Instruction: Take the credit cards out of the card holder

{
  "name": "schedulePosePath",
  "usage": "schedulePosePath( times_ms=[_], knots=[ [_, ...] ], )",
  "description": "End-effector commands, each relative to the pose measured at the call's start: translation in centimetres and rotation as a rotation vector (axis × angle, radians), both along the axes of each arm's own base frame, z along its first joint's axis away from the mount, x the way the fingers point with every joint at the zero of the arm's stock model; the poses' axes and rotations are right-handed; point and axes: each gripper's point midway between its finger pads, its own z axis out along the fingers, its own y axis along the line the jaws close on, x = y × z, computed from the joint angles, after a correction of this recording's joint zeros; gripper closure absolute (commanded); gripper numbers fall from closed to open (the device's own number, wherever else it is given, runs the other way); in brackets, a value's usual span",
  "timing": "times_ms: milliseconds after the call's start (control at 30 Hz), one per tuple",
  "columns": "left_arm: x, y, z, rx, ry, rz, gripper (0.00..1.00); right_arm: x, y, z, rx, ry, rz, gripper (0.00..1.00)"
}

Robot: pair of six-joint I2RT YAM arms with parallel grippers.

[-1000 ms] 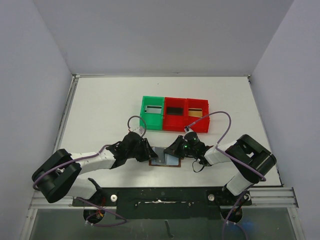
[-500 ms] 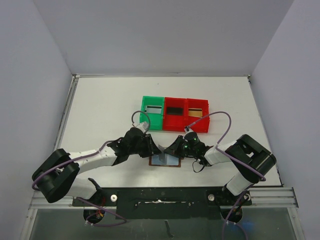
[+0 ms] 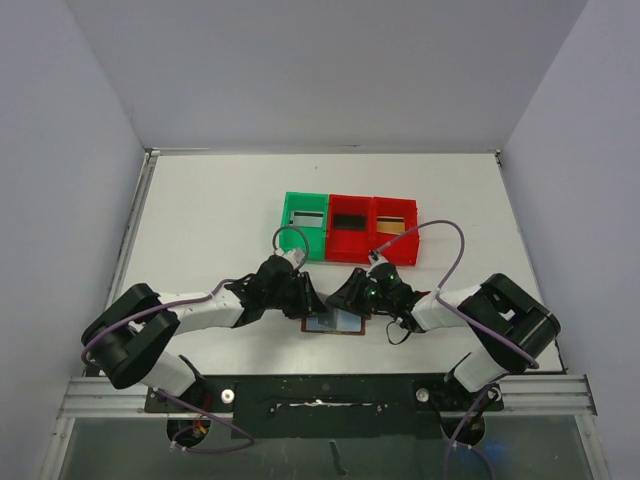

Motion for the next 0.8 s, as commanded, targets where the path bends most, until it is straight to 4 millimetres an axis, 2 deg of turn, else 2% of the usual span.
schedulePosePath(
  times_ms=[0, 200, 300, 500, 567, 767],
  knots=[
    [0.9, -1.5, 2.0, -0.078, -0.055, -0.008, 0.73, 0.3, -1.5, -0.2, -0.095, -0.013, -0.013, 0.68],
    [1.1, -1.7, 2.0, -0.085, -0.057, -0.005, 0.73, 1.1, -1.2, 2.6, -0.073, -0.088, -0.009, 0.54],
    [1.0, -2.2, 2.3, -0.115, -0.056, -0.019, 0.73, 1.5, -1.2, 3.5, -0.075, -0.105, -0.015, 0.52],
    [0.8, -3.1, 2.8, -0.161, -0.053, -0.051, 0.73, 1.8, -1.9, 3.9, -0.094, -0.107, -0.043, 0.52],
    [0.8, -3.2, 2.7, -0.158, -0.049, -0.061, 0.73, 2.0, -2.8, 4.0, -0.126, -0.106, -0.078, 0.52],
    [0.8, -4.5, 3.0, -0.144, -0.064, -0.098, 0.72, 1.9, -7.9, 5.0, -0.248, -0.119, -0.227, 0.51]
  ],
)
